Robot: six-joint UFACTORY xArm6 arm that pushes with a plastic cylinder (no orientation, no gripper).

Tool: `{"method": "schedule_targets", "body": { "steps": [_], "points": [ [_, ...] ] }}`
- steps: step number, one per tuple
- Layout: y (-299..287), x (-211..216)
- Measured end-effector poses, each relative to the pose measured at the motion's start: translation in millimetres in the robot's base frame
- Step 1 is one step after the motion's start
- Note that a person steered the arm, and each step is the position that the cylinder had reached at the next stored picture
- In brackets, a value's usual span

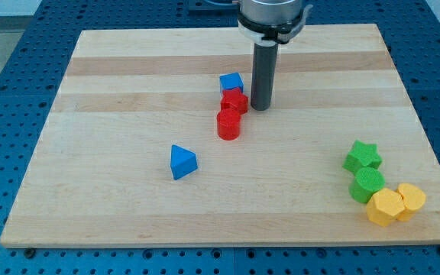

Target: Push the blue triangle to the bottom side of the red circle

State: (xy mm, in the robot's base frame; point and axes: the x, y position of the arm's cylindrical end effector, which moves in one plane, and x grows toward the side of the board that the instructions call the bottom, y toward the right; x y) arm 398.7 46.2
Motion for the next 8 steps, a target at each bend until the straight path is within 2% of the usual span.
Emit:
{"method": "schedule_targets", "body": {
  "steps": [2, 3, 4, 6, 8],
  "points": [
    [-15.2, 2.3],
    [-4.4, 3.1],
    [19.7, 50.6],
    [-25.9, 146.8],
    [-103.9, 171.5]
  ]
}}
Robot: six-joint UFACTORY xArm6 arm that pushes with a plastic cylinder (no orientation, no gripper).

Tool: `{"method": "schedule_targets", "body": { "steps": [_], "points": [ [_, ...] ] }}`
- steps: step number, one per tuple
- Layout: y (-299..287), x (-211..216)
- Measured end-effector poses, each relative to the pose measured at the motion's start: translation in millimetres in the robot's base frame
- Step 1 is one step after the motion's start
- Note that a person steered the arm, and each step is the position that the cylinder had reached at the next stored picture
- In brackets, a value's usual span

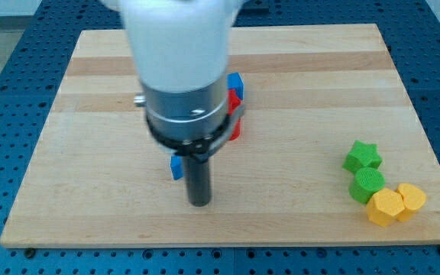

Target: Push the blue triangle to the bottom side of the red circle

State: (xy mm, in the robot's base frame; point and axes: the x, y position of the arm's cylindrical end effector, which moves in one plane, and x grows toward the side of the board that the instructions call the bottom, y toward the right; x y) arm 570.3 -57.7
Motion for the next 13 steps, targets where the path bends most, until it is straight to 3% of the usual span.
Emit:
{"method": "schedule_targets", "body": {
  "steps": [2, 3, 4, 5, 6, 10, 11, 13],
  "points": [
    [-65.7, -8.0],
    [-68.6, -63.6],
    [-68.6, -64.7],
    [-61.5, -55.8],
    [-9.9, -41.5],
    [9.0, -45.6],
    [12.1, -70.4],
    [22.2, -73.3]
  ]
}}
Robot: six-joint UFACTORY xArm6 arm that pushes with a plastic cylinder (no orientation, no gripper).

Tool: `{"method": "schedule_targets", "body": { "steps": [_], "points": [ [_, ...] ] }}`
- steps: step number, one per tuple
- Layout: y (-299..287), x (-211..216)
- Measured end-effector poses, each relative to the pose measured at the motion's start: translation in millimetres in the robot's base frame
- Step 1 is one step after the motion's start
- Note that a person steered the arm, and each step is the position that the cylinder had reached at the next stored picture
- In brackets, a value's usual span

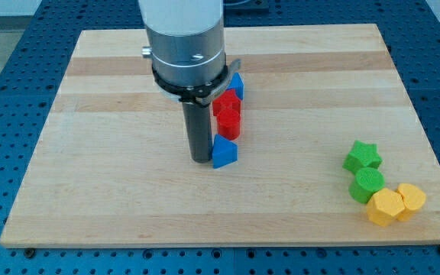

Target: Push the blue triangle to the bottom side of the red circle

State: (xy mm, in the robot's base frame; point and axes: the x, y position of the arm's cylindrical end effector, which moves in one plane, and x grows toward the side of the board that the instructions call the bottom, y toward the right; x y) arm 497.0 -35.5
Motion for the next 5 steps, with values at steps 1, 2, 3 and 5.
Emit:
{"method": "schedule_targets", "body": {
  "steps": [1, 2, 3, 5],
  "points": [
    [4.3, -0.6],
    [-7.9, -0.6],
    [-25.2, -0.6],
    [-65.2, -74.4]
  ]
}}
